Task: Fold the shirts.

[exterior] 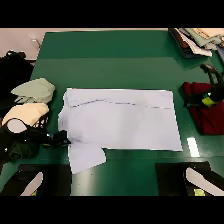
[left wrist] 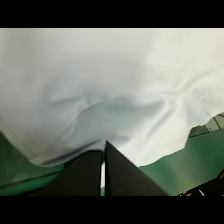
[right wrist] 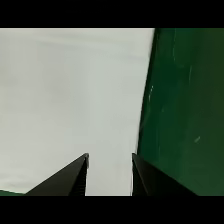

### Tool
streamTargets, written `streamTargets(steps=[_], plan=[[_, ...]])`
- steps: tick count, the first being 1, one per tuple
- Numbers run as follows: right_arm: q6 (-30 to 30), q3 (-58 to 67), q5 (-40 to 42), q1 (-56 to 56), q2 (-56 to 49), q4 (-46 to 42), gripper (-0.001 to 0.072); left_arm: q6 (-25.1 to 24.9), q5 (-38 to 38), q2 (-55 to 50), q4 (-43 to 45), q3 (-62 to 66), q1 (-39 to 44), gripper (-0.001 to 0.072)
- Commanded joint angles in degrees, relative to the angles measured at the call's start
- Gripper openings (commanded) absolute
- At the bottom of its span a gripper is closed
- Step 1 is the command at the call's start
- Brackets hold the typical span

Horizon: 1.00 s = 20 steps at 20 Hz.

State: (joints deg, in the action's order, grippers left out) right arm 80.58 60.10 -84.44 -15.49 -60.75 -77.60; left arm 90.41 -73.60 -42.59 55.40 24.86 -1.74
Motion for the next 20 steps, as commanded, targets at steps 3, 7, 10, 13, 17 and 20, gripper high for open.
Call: streamTargets(steps=[3, 7, 10, 13, 17, 20], plan=[[-2.67, -20.83, -2.51, -17.11, 5.16, -0.42, 0.0491, -2.43, -0.74, 0.04, -0.17, 5.97, -0.02, 0.002], [-3.61, -32.26, 0.48, -22.27, 3.23, 2.01, 0.0441, -2.43, -0.26, 0.02, -0.15, 5.97, -0.02, 0.002], [-3.82, -34.86, 4.2, -19.21, 0.57, 7.89, 0.0441, -2.54, -0.26, 0.02, -0.09, 5.97, -0.02, 0.0021], [-4.0, -34.71, 5.55, -13.73, -1.79, 9.03, 0.0234, -3.54, -0.37, 0.04, -0.07, 5.97, -0.02, 0.002], [-4.81, -34.45, 4.87, -9.7, 5.07, 8.52, 0.0014, -3.91, -2.03, 0.04, 1.36, 8.02, -0.02, 0.0019], [-4.44, -29.16, 2.82, -9.46, 12.7, 8.52, 0.0013, -3.87, -1.95, -0.11, 1.66, 12.61, -0.02, 0.0019]])
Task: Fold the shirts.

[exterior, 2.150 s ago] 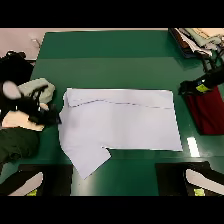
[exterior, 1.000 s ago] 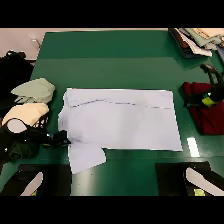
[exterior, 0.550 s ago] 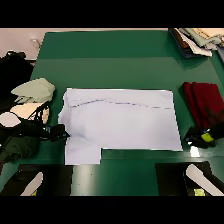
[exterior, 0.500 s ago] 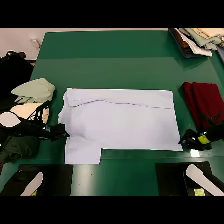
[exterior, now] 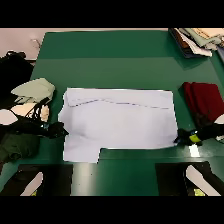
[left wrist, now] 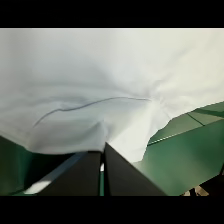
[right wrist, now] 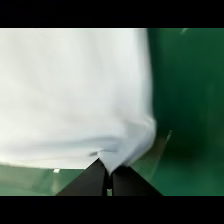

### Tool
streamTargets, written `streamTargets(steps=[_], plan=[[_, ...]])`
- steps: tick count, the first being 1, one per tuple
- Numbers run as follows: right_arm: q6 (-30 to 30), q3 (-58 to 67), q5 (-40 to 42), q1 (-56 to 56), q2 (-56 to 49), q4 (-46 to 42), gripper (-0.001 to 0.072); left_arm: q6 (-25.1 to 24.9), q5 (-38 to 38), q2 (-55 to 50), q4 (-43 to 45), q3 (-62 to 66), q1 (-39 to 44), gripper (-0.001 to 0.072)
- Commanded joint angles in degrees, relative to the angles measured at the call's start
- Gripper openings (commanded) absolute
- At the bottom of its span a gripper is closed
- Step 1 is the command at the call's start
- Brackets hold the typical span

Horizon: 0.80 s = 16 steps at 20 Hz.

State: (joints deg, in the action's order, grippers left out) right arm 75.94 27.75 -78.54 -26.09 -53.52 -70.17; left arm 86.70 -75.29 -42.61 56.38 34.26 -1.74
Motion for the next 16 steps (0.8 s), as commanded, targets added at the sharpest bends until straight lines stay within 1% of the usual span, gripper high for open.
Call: streamTargets(steps=[1, 3, 5, 8, 10, 12, 16], plan=[[1.09, 6.16, -3.04, 1.14, 6.95, 1.11, 0.0013, -0.15, 0.37, -0.24, 0.7, 4.66, -0.02, 0.0019], [1.57, 11.78, -2.54, 1.14, 7.45, 1.16, 0.0012, -0.15, 3.17, -1.42, 0.83, 7.45, -0.02, 0.0019], [1.6, 16.74, -1.36, 1.29, 5.27, 1.29, 0.0013, -0.24, 7.54, -5.01, 1.36, 10.4, -0.02, 0.0018], [1.64, 24.11, -0.92, 4.81, -2.49, 1.25, 0.0012, -1.86, 11.28, -14.73, 1.7, 16.48, -0.02, 0.0019], [3.1, 28.96, 1.11, 7.89, -8.7, 1.2, 0.0013, -3.21, 13.57, -21.99, 1.73, 21.4, -0.02, 0.0019], [4.66, 34.23, 2.62, 10.36, -15.21, 1.22, 0.0012, -3.23, 16.02, -28.17, 1.73, 26.23, -0.02, 0.002], [6.14, 44.44, 3.61, 13.49, -26.25, 1.25, 0.0012, -3.21, 18.08, -38.38, 1.7, 35.91, -0.02, 0.002]])
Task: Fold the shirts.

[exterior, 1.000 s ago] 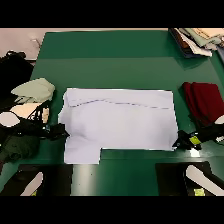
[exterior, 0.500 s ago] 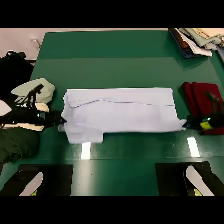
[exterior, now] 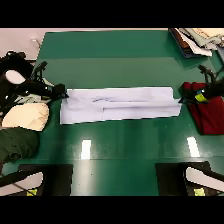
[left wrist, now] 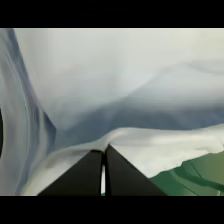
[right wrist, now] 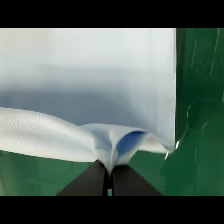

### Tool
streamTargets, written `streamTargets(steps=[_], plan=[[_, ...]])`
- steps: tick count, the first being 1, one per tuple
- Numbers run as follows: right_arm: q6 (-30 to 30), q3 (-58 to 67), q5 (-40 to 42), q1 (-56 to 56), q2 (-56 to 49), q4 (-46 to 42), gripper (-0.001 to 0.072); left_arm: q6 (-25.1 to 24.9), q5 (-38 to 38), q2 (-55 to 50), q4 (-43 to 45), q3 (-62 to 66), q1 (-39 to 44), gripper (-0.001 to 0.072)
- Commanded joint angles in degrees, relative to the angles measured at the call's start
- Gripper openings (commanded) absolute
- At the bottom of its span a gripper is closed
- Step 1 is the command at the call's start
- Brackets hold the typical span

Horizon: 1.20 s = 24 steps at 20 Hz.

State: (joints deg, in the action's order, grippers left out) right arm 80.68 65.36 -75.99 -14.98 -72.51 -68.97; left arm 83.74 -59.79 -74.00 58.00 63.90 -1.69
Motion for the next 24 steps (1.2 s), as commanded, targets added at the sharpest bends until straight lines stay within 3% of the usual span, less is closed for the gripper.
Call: streamTargets(steps=[1, 6, 7, 8, 9, 11, 13, 14, 17, 24], plan=[[1.42, 9.31, 1.05, 2.91, -9.7, 0.09, 0.0013, -0.26, 2.95, -8.72, 0.09, 7.82, -0.07, 0.002], [1.68, 18.56, 1.01, 2.71, -18.32, 4.26, 0.002, -0.2, 5.27, -11.82, 0.0, 9.92, -0.07, 0.0024], [0.44, 19.76, 0.98, 1.95, -19.26, 5.7, 0.0155, -0.22, 5.05, -11.82, 0.02, 10.19, -0.07, 0.0112], [-0.81, 20.59, 0.63, 1.05, -19.76, 7.08, 0.0347, -0.04, 4.35, -11.82, 0.0, 10.82, -0.07, 0.0445], [-2.14, 20.7, 0.26, 0.02, -19.78, 8.02, 0.0392, 0.35, 3.39, -11.82, 0.0, 11.67, -0.07, 0.0588], [-4.76, 20.31, -2.23, -2.84, -19.78, 7.98, 0.0392, 0.28, 0.81, -11.82, -0.24, 13.49, -0.07, 0.0582], [-6.27, 17.49, -4.24, -6.45, -19.8, 8.0, 0.0409, 0.07, -0.61, -11.82, -2.47, 14.01, 0.13, 0.0152], [-6.69, 15.32, -4.11, -8.22, -19.8, 8.0, 0.044, -0.44, -0.68, -11.8, -3.15, 14.01, 0.66, 0.0022], [-9.86, 8.98, -3.56, -13.09, -21.99, 12.81, 0.0479, -0.24, 1.36, -11.82, -3.08, 14.01, 5.4, 0.0021], [-15.06, 5.6, 2.43, -9.75, -29.05, 26.23, 0.0444, 3.67, 11.91, -15.87, -3.06, 14.49, 18.78, 0.002]])
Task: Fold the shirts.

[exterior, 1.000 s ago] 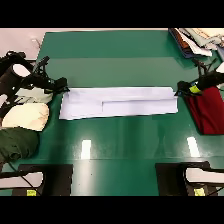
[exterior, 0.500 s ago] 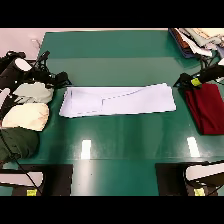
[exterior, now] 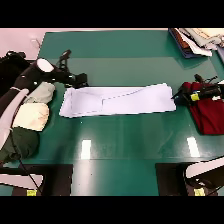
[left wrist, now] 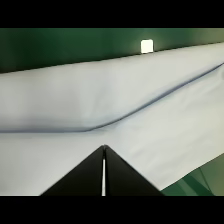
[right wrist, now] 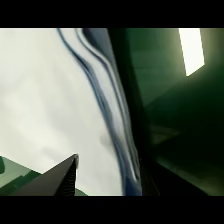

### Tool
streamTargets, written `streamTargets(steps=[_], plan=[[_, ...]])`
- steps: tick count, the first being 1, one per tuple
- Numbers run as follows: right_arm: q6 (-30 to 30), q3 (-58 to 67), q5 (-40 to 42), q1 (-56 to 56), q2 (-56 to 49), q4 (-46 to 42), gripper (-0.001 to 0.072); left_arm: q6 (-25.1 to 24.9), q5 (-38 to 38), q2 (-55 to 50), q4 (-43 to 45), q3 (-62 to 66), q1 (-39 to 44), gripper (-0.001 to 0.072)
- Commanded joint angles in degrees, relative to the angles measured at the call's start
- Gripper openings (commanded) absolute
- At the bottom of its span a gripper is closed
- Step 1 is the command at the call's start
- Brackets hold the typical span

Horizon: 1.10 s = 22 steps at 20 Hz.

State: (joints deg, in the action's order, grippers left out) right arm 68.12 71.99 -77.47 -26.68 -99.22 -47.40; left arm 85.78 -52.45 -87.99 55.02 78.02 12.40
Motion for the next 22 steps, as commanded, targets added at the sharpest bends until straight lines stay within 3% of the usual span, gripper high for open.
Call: streamTargets(steps=[1, 4, 8, 13, 22], plan=[[-3.23, -1.01, 4.87, 3.28, -2.75, 6.25, 0.0387, 2.62, 5.29, -3.23, -0.11, 1.4, 6.1, 0.002], [-6.34, -0.28, 5.75, 6.62, -1.88, 7.37, 0.0019, 2.78, 4.92, -8.13, -0.15, 5.73, 9.73, 0.002], [-6.05, 6.99, 0.83, 9.27, 4.35, 7.43, 0.0013, 3.21, 5.25, -14.43, -0.17, 11.13, 13.94, 0.002], [0.24, 18.01, -1.07, 17.11, 13.84, 7.37, 0.0013, 4.48, 5.27, -21.57, -0.31, 16.57, 16.87, 0.002], [4.98, 31.63, 0.11, 34.03, 15.56, 7.3, 0.0013, 4.72, 1.57, -23.17, -1.07, 18.88, 16.83, 0.002]])
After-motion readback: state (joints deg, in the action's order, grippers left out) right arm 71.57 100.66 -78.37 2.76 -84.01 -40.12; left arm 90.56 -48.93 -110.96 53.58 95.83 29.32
